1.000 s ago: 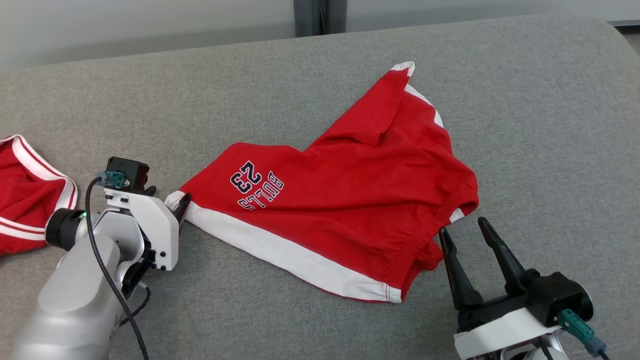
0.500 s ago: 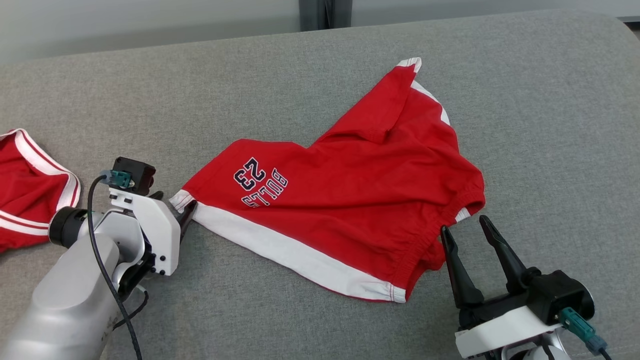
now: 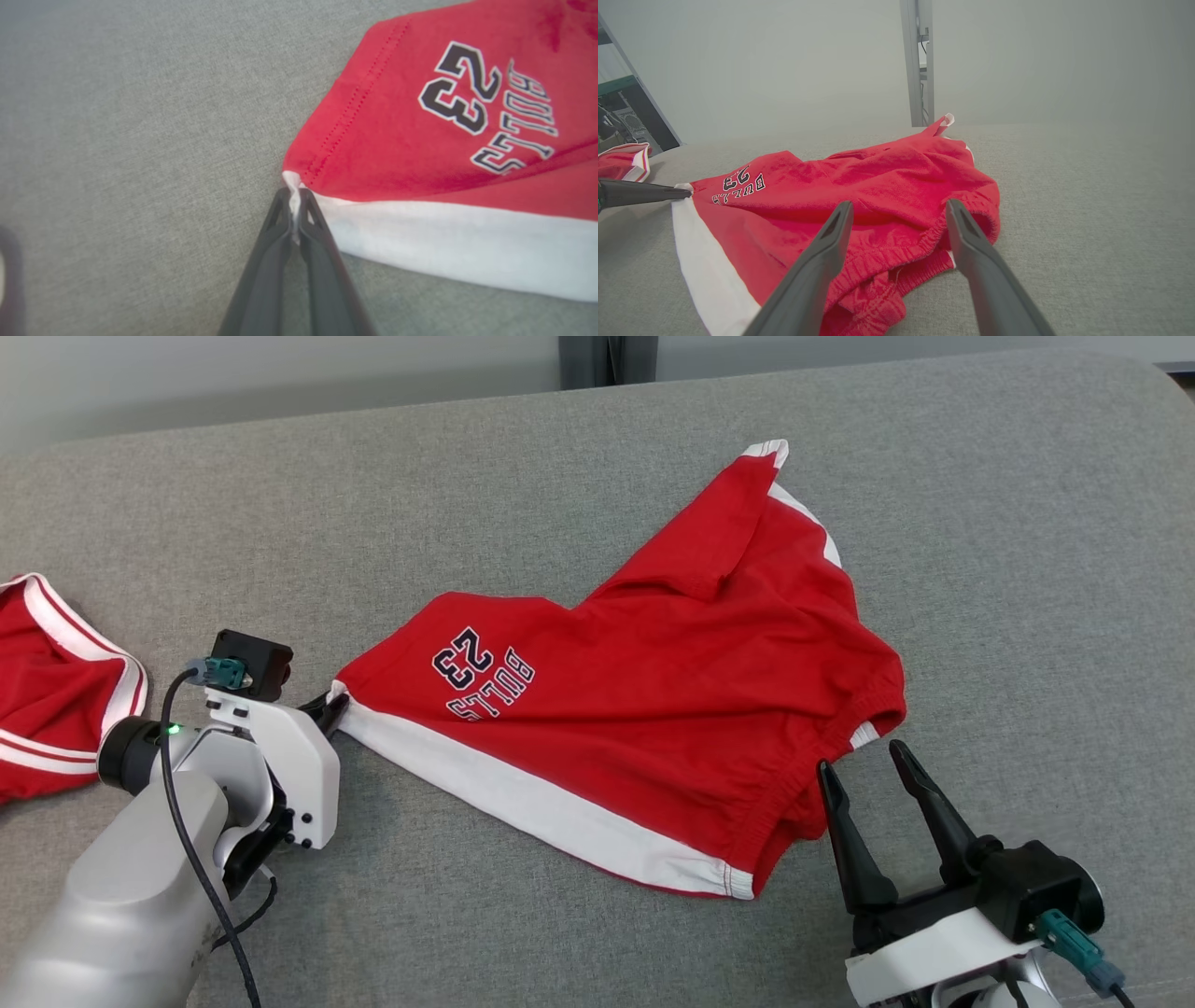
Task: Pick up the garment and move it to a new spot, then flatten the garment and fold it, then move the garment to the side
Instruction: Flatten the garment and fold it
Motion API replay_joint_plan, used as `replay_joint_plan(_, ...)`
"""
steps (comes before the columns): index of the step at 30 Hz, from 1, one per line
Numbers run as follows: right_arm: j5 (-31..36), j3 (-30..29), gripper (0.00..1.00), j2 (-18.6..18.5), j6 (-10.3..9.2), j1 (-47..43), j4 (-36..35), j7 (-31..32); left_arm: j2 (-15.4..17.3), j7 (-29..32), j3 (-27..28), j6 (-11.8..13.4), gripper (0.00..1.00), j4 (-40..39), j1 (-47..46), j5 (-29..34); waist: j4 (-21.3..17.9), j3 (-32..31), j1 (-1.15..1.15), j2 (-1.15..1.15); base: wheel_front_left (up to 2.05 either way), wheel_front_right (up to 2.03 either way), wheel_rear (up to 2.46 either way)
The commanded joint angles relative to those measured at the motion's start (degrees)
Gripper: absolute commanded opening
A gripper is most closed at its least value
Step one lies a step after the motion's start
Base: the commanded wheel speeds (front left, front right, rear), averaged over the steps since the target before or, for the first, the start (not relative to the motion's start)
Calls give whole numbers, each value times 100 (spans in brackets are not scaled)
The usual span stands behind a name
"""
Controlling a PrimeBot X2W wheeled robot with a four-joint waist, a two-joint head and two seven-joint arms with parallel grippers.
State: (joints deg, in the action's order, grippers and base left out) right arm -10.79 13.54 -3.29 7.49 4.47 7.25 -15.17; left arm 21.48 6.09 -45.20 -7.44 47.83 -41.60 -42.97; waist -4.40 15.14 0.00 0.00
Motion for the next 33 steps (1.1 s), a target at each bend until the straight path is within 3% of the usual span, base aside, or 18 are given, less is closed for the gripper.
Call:
replay_joint_plan(1,-3,23,100,-30,2,36,20,-7,32,-51,-34,-5,0,59,-87,-45,-6,1,0,0,0,0,0)
replay_joint_plan(8,-103,169,100,-123,2,-152,8,-7,15,-223,-240,-5,0,262,-196,-170,-29,-57,0,0,0,0,0)
replay_joint_plan(19,-306,612,100,-429,2,-649,-43,-7,-289,-557,-445,-6,0,668,53,-442,-52,-464,0,0,0,0,0)
replay_joint_plan(33,-1002,1417,100,-518,2,-403,434,475,-5,-274,-713,-5,0,711,77,-953,-231,-645,0,0,0,0,0)
